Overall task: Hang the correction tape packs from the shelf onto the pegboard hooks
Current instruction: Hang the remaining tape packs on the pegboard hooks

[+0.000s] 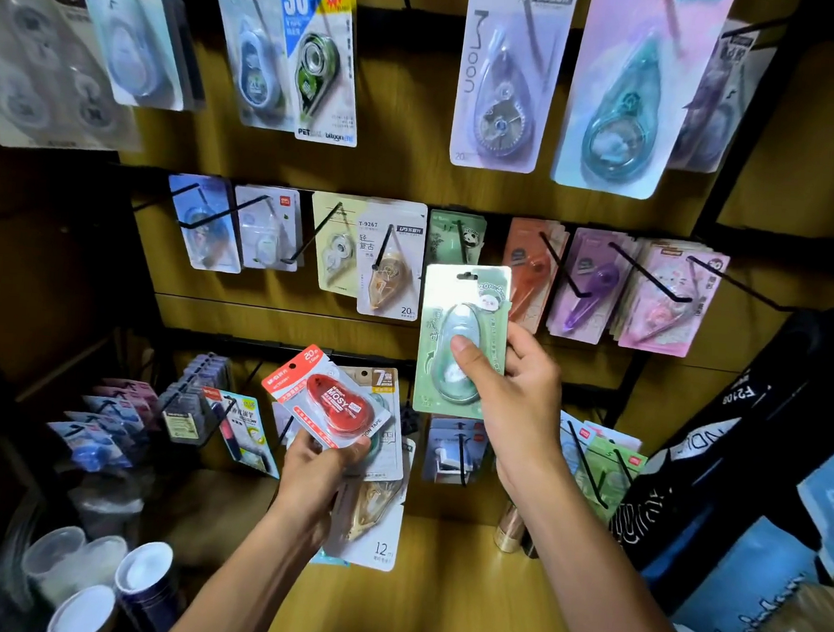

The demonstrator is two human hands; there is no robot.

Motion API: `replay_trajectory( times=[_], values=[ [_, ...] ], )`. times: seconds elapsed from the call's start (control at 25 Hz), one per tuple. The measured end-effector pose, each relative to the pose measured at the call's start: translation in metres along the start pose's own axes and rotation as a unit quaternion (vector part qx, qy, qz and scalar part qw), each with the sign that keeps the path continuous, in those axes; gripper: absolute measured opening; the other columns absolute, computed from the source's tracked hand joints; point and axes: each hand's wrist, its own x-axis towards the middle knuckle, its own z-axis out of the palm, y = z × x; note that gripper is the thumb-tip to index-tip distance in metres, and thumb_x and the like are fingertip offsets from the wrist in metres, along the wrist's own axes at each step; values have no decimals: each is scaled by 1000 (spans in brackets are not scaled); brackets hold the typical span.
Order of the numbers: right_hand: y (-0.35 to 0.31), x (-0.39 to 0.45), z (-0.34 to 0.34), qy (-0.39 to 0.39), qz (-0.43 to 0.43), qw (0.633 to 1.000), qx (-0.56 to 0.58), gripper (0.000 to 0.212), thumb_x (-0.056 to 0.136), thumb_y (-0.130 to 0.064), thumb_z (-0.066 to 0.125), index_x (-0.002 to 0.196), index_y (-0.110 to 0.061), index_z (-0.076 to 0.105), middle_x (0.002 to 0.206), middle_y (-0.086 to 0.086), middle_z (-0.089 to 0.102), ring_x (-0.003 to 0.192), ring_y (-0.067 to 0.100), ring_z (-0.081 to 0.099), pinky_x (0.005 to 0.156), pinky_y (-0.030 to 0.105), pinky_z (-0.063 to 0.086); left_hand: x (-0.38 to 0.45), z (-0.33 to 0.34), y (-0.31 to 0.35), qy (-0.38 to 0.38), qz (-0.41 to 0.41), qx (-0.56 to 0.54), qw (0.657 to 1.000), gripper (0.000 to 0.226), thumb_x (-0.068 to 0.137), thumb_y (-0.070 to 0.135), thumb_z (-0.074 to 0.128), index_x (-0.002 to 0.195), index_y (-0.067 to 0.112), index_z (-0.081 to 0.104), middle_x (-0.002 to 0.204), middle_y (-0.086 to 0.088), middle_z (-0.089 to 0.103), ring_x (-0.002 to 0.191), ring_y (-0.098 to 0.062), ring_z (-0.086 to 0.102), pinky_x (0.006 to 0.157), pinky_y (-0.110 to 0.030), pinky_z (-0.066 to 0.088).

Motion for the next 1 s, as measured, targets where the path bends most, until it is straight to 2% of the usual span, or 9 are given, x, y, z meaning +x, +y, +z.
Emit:
replay_trajectory(
  times=[0.2, 0.28, 0.36, 0.44, 0.56, 0.64, 0.8, 0.92, 1.0],
  values=[
    [5, 22, 5, 17, 44, 999, -12, 15, 86, -16, 73, 95, -26, 68, 94, -4, 77, 90, 14, 73, 78, 31, 58, 6, 1, -1, -11, 3, 7, 1000, 35, 85, -5, 67, 116, 9, 58, 98, -11, 72, 68, -16, 71, 55, -29, 54],
    [10, 49, 12, 39, 92, 995, -20, 14, 85, -19, 74, 99, -22, 69, 99, -3, 75, 93, 14, 70, 76, 23, 53, 10, 2, 2, -21, 8, 10, 1000, 35, 85, -5, 67, 117, 9, 58, 95, -9, 72, 63, -13, 72, 50, -26, 54],
    [13, 79, 20, 74, 136, 988, -18, 39, 84, -21, 76, 119, -10, 64, 116, 1, 68, 104, 17, 63, 85, 23, 45, 14, 2, 5, -34, 12, 12, 999, 36, 85, -4, 67, 118, 7, 58, 93, -8, 73, 61, -12, 72, 47, -24, 54],
    [13, 110, 29, 96, 159, 982, -32, 54, 83, -21, 77, 128, -2, 54, 126, 9, 60, 107, 21, 55, 86, 25, 38, 16, -2, 9, -47, 16, 21, 999, 38, 84, -3, 68, 119, 7, 58, 95, -10, 74, 70, -16, 74, 55, -28, 57],
    [17, 146, 38, 109, 171, 977, -71, 51, 85, -16, 74, 128, 2, 52, 116, 11, 60, 100, 21, 53, 81, 27, 40, 19, -12, 13, -80, 12, 15, 997, 39, 83, -5, 68, 119, 6, 58, 104, -16, 74, 89, -32, 73, 77, -44, 59],
    [23, 160, 44, 122, 175, 974, -82, 52, 84, -17, 75, 127, 3, 52, 114, 7, 58, 101, 23, 54, 83, 29, 44, 22, -20, 17, -104, 6, 15, 994, 39, 82, -8, 68, 117, 6, 59, 106, -18, 73, 95, -38, 71, 83, -48, 58],
    [39, 154, 62, 177, 164, 965, -105, 57, 82, -20, 75, 130, -9, 46, 111, 1, 46, 106, 19, 50, 92, 28, 39, 24, -38, 20, -123, -15, 29, 992, 38, 81, -7, 69, 115, 9, 59, 107, -18, 73, 98, -38, 70, 89, -53, 55],
    [50, 103, 64, 231, 74, 962, -127, 45, 80, -16, 72, 119, -19, 49, 117, -1, 56, 105, 23, 58, 91, 37, 46, 25, -46, 16, -129, -23, 21, 991, 43, 81, -6, 69, 120, 4, 57, 111, -21, 71, 102, -41, 68, 90, -53, 55],
    [63, 51, 68, 137, 30, 981, -135, 31, 84, -17, 69, 110, -22, 54, 100, -6, 65, 89, 17, 63, 79, 35, 49, 24, -47, 12, -127, -15, 29, 991, 46, 80, -7, 70, 122, 1, 55, 111, -21, 71, 102, -40, 68, 88, -50, 56]
  ],
)
